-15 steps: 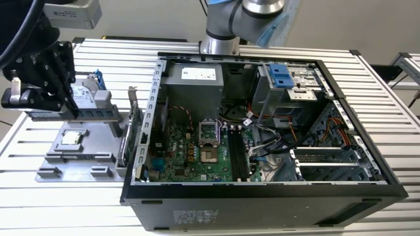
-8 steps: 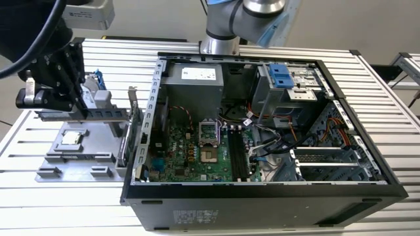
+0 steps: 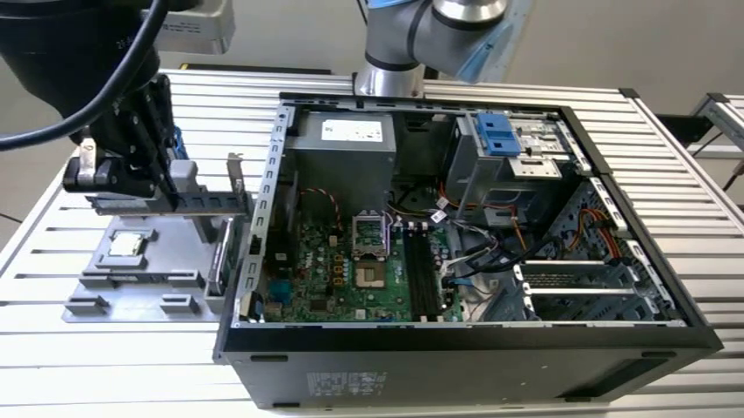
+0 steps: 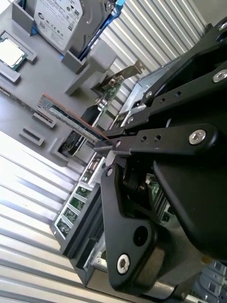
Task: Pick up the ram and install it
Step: 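Pick up the ram and move it above insertion slot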
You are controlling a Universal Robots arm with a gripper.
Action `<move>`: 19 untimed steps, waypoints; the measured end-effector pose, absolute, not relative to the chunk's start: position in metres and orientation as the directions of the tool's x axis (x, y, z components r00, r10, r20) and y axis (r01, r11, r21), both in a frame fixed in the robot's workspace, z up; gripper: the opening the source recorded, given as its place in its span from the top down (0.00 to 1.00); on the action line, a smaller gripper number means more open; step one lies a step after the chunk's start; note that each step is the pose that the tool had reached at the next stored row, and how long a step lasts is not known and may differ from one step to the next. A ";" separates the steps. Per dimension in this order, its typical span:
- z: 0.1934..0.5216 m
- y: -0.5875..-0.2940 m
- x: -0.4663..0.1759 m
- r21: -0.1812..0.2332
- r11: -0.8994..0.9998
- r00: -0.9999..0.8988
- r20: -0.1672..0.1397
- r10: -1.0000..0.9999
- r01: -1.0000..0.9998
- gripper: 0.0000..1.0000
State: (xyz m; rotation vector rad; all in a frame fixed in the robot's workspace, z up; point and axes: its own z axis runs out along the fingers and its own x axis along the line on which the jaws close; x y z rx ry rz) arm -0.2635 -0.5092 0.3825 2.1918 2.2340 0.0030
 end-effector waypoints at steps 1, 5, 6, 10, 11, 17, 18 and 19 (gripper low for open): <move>0.382 -0.509 -0.261 0.010 0.019 -0.019 -0.007 1.000 1.000 1.00; 0.382 -0.509 -0.251 0.009 0.019 -0.019 -0.007 1.000 1.000 1.00; 0.382 -0.509 -0.249 0.009 0.018 -0.018 -0.007 1.000 1.000 1.00; 0.383 -0.509 -0.240 0.009 0.014 -0.014 -0.007 1.000 1.000 1.00; 0.383 -0.509 -0.238 0.008 0.014 -0.014 -0.007 1.000 1.000 1.00; 0.382 -0.509 -0.223 0.008 0.014 -0.014 -0.007 1.000 1.000 1.00; 0.382 -0.509 -0.221 0.008 0.014 -0.014 -0.007 1.000 1.000 1.00; 0.382 -0.509 -0.219 0.008 0.014 -0.014 -0.007 1.000 1.000 1.00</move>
